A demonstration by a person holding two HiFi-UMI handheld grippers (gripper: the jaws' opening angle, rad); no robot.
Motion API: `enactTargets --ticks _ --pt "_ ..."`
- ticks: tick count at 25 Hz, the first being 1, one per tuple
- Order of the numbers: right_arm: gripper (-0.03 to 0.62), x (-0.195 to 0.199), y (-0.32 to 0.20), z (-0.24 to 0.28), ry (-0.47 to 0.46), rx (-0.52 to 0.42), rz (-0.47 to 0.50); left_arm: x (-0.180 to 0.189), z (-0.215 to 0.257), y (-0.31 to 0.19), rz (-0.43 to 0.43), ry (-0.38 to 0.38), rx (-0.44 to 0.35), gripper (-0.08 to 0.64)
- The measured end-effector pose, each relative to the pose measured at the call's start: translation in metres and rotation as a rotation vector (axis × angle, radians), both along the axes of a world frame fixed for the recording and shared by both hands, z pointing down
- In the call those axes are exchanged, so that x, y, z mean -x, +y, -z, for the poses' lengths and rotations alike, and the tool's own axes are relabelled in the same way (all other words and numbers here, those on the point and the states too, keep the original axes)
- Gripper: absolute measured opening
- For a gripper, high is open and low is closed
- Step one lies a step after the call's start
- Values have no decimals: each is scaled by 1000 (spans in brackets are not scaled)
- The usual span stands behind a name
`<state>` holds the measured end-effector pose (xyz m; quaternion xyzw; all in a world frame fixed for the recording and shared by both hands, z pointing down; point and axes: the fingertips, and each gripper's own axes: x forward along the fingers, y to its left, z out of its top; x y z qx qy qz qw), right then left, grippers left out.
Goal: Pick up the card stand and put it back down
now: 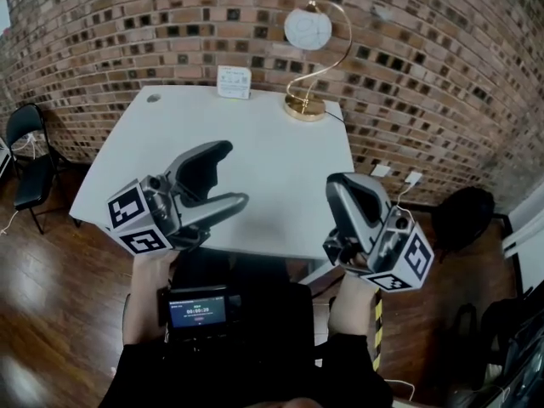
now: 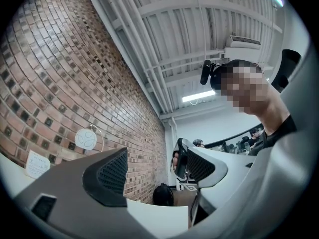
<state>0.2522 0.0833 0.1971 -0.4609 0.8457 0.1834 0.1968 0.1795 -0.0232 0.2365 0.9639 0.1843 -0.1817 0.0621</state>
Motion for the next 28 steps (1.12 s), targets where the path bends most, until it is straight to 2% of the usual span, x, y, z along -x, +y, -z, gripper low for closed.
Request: enactTargets --ticks 7,16,20,28 --pt "17 6 9 -4 30 -23 16 -7 -6 11 -11 -2 -5 374" --pt "17 8 10 0 38 -6 33 -4 -3 18 2 -5 6 374" --pt "17 13 5 10 68 -35 23 -6 7 18 -5 5 -17 374" --pt "17 20 -5 9 86 -15 29 -7 7 19 -2 -2 -37 374"
